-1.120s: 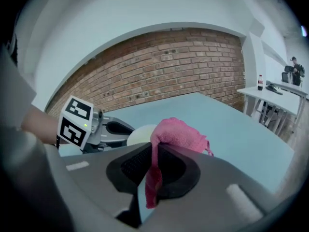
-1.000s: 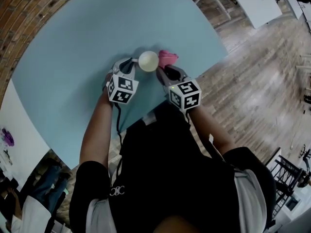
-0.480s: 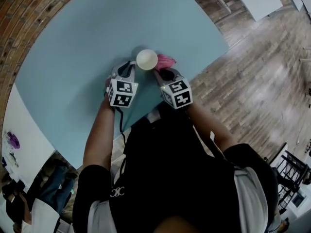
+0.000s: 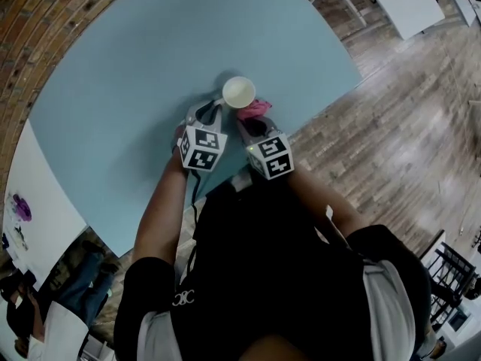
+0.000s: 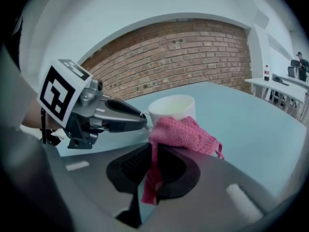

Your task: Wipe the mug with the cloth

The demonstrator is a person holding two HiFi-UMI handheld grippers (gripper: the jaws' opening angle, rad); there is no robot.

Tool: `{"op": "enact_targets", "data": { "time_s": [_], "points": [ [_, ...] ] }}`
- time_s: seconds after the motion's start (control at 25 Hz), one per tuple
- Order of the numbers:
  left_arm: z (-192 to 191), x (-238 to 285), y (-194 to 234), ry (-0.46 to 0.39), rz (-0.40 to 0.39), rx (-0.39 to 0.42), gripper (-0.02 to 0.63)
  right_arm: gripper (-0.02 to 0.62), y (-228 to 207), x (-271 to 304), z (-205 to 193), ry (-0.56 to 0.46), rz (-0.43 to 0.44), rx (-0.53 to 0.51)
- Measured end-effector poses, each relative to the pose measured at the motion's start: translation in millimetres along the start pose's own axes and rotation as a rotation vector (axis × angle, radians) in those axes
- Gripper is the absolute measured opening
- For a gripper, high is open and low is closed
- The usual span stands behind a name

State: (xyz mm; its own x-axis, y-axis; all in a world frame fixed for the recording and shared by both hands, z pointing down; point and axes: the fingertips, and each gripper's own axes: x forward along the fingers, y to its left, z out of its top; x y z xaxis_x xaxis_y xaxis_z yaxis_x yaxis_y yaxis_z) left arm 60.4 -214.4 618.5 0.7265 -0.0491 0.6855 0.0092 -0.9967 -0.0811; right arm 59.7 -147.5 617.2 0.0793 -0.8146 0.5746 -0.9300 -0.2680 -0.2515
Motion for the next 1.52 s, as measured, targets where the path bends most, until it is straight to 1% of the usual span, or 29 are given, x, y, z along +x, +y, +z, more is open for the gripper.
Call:
{"op": "enact_targets", "data": {
  "time_s": [0.08,0.16,0.32,0.4,0.44,0.52,0.64,0.76,0.84,0.92,1.04,1.2,1.32,1.4,1.52],
  "points": [
    [-1.6,-0.9,-2.5,0.002,-0.004,-0.005,0.055,0.042,-2.7,1.5,-1.4,0.007,-0.011,-0.002],
    [-2.8,-2.6,-5.0,0.004,-0.011,-0.012,0.055,0.042,2.1,-1.4,5.0,-0.002,-0.005,-0.028],
    [-3.2,-5.9,-12.0,0.007,-0.024,-0.006,0.057,0.042,26.2,-10.2,25.9,-0.062,0.054,-0.071],
    [-3.0,-5.8,-18.2,0.007,-0.033,-0.007,0.057,0.043,34.6,-10.5,28.2,-0.069,0.069,-0.109],
    [-3.2,-5.6,-20.9,0.007,-0.040,-0.009,0.055,0.041,35.2,-8.2,26.1,-0.059,0.065,-0.120],
    [-4.0,-6.2,-25.9,0.009,-0.068,-0.005,0.057,0.043,29.3,-0.4,17.4,-0.018,0.043,-0.111],
    [-5.1,-8.5,-35.9,0.011,-0.135,0.020,0.055,0.041,15.4,10.3,4.5,0.050,-0.005,-0.087],
    [-5.9,-10.9,-43.4,0.012,-0.178,0.033,0.054,0.041,10.8,13.7,1.8,0.083,-0.022,-0.099],
    [-6.2,-12.8,-44.8,0.013,-0.192,0.023,0.052,0.043,12.3,9.8,6.0,0.080,-0.024,-0.127],
    [-8.2,-14.4,-44.3,0.018,-0.196,0.021,0.052,0.041,15.6,1.5,14.2,0.050,-0.026,-0.166],
    [-11.6,-16.0,-45.3,0.029,-0.207,0.042,0.052,0.043,17.9,-6.4,20.1,0.018,-0.016,-0.186],
    [-19.1,-21.4,-39.5,0.052,-0.221,0.085,0.052,0.043,8.3,-6.0,15.3,0.021,0.000,-0.118],
    [-22.6,-24.1,-33.8,0.067,-0.232,0.123,0.052,0.043,-16.4,-10.2,15.6,0.001,-0.028,-0.045],
    [-25.6,-25.3,-28.6,0.079,-0.229,0.150,0.054,0.042,-29.8,-14.4,24.5,-0.029,-0.024,0.021],
    [-26.8,-25.7,-17.0,0.084,-0.200,0.185,0.057,0.043,-45.5,-18.1,44.7,-0.089,0.012,0.105]
  ]
}}
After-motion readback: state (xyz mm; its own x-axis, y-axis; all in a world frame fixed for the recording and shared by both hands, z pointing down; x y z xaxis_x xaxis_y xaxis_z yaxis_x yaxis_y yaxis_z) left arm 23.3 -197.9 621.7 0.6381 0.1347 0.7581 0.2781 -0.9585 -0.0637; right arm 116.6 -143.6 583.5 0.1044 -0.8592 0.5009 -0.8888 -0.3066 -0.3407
